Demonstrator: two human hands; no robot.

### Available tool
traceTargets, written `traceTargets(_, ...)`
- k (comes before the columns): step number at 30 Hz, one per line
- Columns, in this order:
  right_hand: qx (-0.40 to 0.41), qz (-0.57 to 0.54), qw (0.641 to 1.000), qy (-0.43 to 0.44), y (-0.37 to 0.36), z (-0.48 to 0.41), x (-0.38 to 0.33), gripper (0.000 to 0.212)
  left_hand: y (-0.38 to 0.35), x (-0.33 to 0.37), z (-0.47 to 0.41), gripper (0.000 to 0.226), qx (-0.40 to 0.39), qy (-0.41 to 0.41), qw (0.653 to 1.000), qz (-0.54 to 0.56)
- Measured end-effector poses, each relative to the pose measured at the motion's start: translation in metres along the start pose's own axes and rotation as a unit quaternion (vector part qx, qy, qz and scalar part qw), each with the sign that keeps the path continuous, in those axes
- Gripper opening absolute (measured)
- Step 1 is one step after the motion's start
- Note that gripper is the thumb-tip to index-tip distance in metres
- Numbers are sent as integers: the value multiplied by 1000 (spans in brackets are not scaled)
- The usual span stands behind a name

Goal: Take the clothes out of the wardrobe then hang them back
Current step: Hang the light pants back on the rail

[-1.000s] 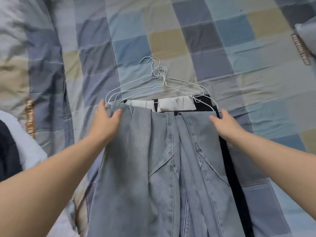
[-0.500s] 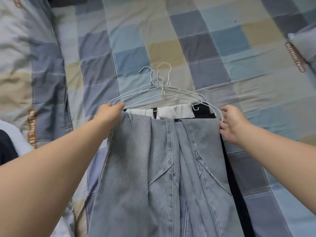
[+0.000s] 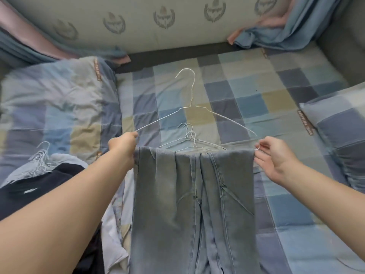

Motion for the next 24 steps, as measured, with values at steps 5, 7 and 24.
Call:
traceTargets(5,-19,90,991,97,10,108,-56,9,54,84,85,14,17,-67,997,38)
traceTargets(7,-24,126,981,145,16,156,-77,9,73,114,125,19,36,-119,991,41)
traceTargets(24,-23,273,806,525,23,446,-206,14,169,323,283,8,-114,-401,903,103)
Point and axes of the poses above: each hand's wrist, its own z-axis away from the middle knuckle, its own y-axis out of the back of the hand, x = y × z, the point moved 1 cm from there along -z, towards the middle knuckle, and after that the axes turned 10 degrees about -y, right-handed, at the moved point
